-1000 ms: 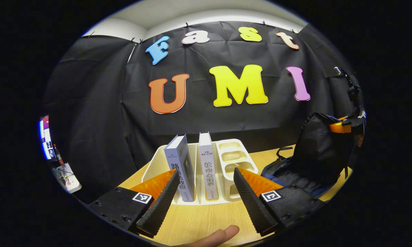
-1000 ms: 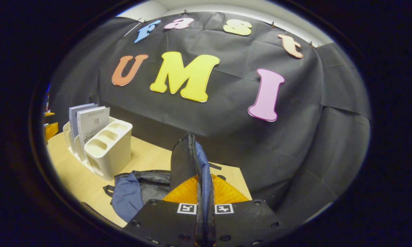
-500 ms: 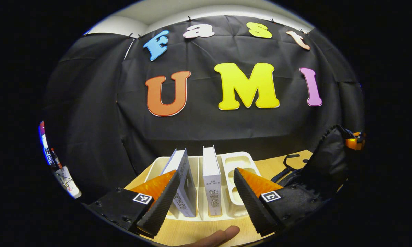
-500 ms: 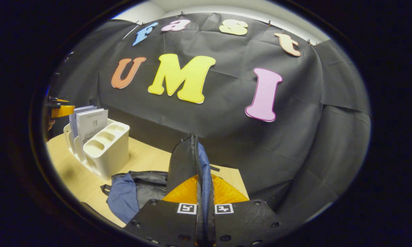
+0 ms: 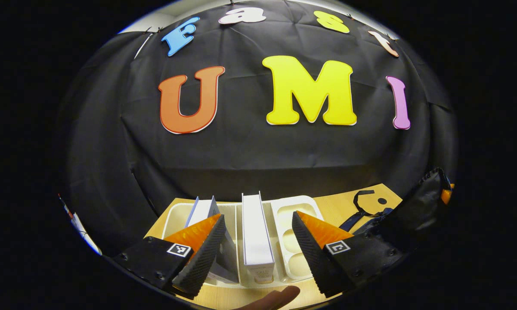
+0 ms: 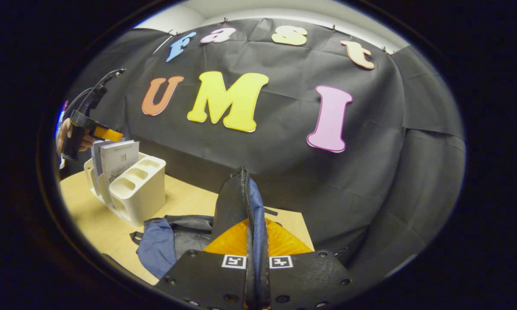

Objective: Open the schoolbag, grab two books from the bookshelf and put them into the schoolbag.

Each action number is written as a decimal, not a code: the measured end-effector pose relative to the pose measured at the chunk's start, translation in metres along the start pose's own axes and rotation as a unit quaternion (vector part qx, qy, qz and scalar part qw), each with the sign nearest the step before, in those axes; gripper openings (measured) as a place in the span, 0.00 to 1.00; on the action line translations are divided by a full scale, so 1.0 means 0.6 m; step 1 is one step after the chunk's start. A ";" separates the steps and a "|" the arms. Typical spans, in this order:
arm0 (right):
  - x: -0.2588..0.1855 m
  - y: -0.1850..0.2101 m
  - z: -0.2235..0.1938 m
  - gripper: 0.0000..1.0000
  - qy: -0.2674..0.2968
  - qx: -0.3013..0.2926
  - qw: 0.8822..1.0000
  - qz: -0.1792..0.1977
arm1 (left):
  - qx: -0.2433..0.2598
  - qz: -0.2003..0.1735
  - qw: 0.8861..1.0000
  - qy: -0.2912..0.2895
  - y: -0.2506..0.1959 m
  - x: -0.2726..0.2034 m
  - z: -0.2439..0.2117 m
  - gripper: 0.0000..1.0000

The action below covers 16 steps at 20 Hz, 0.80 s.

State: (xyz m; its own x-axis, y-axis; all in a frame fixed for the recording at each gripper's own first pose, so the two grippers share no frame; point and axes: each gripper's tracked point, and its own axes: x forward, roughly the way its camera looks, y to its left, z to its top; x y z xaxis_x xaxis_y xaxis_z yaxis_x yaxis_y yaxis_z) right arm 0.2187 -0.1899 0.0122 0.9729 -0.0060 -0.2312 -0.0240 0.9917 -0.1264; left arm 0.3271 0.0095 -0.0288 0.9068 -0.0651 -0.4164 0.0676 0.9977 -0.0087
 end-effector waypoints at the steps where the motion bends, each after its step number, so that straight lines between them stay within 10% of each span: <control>1: 0.001 -0.001 -0.003 0.05 -0.001 0.004 1.000 0.001 | 0.004 0.003 1.000 0.014 0.001 0.013 -0.003 0.96; 16: 0.004 0.013 -0.041 0.05 0.005 0.026 0.999 0.029 | 0.001 0.032 0.964 0.263 0.010 0.104 -0.113 0.80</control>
State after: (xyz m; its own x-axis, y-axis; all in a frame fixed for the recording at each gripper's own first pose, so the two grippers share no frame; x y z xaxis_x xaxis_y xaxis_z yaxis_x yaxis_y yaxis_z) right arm 0.2151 -0.1855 -0.0131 0.9681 0.0511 -0.2454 -0.0682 0.9957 -0.0619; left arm 0.3560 0.0126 -0.1167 0.5735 0.0163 -0.8190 0.0197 0.9992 0.0337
